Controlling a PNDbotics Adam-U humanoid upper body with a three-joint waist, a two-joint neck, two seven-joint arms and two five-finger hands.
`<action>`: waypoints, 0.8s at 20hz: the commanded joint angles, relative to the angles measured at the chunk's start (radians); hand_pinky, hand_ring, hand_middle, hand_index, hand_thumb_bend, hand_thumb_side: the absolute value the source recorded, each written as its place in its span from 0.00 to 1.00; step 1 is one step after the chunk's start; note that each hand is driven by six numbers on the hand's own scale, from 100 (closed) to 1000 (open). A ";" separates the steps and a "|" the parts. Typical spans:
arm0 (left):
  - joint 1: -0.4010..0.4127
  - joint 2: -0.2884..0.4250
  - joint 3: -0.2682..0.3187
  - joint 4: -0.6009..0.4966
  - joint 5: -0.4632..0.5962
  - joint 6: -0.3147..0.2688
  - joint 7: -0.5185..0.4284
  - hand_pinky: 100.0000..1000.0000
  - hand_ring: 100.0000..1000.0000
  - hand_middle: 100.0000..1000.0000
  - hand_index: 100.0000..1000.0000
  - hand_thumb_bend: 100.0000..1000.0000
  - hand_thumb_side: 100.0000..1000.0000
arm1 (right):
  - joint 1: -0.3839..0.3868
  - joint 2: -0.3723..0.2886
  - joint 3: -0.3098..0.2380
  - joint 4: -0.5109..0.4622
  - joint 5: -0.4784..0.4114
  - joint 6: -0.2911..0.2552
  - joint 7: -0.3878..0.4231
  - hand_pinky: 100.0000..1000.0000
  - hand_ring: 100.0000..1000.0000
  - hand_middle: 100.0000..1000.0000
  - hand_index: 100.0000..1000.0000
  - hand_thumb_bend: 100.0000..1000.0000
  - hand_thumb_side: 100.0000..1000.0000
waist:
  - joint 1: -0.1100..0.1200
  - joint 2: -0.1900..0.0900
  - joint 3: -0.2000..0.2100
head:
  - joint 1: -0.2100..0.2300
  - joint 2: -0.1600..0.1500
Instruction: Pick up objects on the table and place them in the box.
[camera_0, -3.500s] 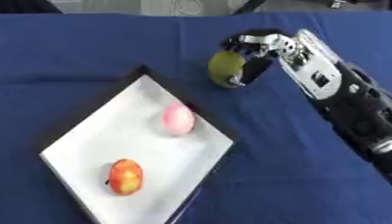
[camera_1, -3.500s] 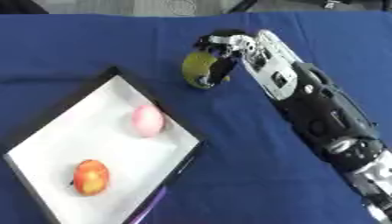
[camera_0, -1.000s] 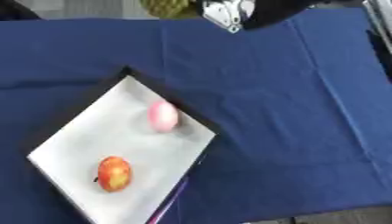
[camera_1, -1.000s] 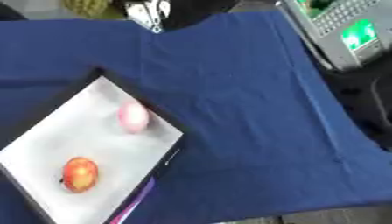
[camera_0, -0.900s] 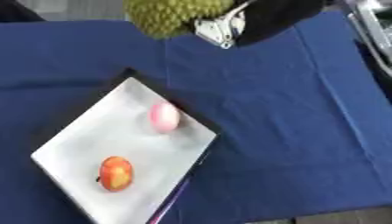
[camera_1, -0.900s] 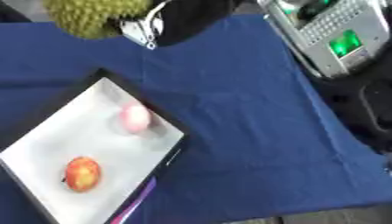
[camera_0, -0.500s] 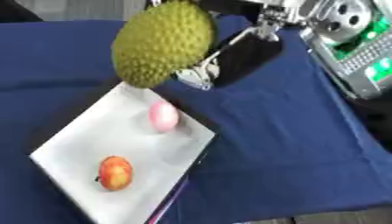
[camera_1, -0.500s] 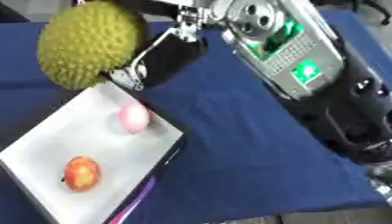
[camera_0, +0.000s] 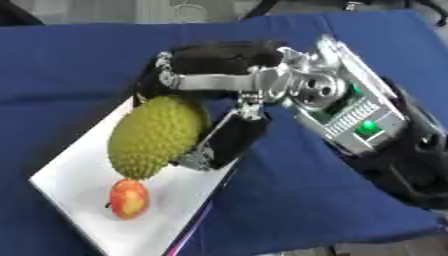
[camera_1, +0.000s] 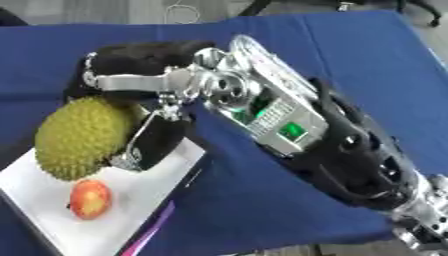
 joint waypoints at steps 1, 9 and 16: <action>-0.019 0.042 0.005 -0.007 0.005 -0.003 -0.003 0.80 0.74 0.64 0.77 0.37 0.51 | -0.009 0.019 0.002 -0.016 0.022 0.015 0.010 0.79 0.65 0.54 0.62 0.00 0.03 | -0.008 -0.017 0.007 | -0.013 0.000; -0.038 0.029 -0.001 -0.008 0.005 -0.001 -0.009 0.80 0.74 0.64 0.77 0.37 0.51 | -0.003 0.042 0.023 -0.002 0.114 0.024 0.041 0.83 0.76 0.66 0.73 0.00 0.05 | -0.017 -0.003 0.027 | -0.031 0.000; -0.039 0.022 0.000 -0.007 -0.001 0.002 -0.008 0.80 0.74 0.64 0.77 0.37 0.51 | 0.008 0.058 0.043 0.094 0.200 -0.055 0.059 0.85 0.82 0.72 0.79 0.08 0.07 | -0.021 0.007 0.036 | -0.043 0.000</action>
